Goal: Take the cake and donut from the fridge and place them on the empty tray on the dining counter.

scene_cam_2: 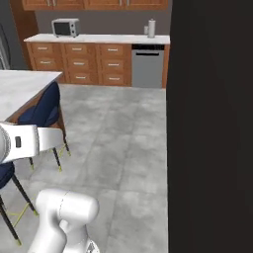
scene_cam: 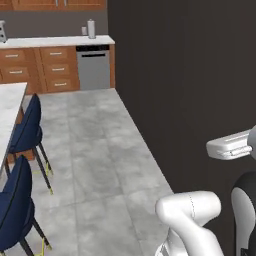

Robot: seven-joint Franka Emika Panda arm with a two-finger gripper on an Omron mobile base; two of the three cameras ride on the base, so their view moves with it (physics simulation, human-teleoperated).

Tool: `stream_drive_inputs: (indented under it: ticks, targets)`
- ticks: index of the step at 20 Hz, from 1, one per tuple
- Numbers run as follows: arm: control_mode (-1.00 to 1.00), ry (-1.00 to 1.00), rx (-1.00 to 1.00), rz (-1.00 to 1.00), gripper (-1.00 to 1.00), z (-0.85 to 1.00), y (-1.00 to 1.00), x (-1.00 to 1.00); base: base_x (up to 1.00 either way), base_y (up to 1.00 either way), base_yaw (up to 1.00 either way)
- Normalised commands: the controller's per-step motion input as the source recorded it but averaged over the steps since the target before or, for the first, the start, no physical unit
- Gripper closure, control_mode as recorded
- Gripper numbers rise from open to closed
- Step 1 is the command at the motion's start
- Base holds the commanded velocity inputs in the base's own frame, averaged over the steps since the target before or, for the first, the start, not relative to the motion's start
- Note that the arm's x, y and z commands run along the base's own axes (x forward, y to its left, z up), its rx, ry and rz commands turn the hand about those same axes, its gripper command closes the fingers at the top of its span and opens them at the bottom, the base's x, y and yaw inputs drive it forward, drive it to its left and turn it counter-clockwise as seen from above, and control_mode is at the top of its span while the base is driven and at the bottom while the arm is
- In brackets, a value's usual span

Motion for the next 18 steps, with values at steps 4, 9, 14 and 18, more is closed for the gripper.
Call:
stream_drive_inputs:
  ticks: [4, 9, 14, 18]
  targets:
    - [1.00, 0.00, 0.00, 0.00, -1.00, 0.00, 0.00, 0.00, 1.00, 0.00, 0.00]
    - [1.00, 0.00, 0.00, 0.00, -1.00, 0.00, 0.00, 0.00, 1.00, 0.00, 0.04]
    - [1.00, 0.00, 0.00, 0.00, -1.00, 0.00, 0.00, 0.00, 1.00, 0.02, 0.23]
    - [1.00, 0.00, 0.00, 0.00, -1.00, 0.00, 0.00, 0.00, 1.00, 0.00, 0.39]
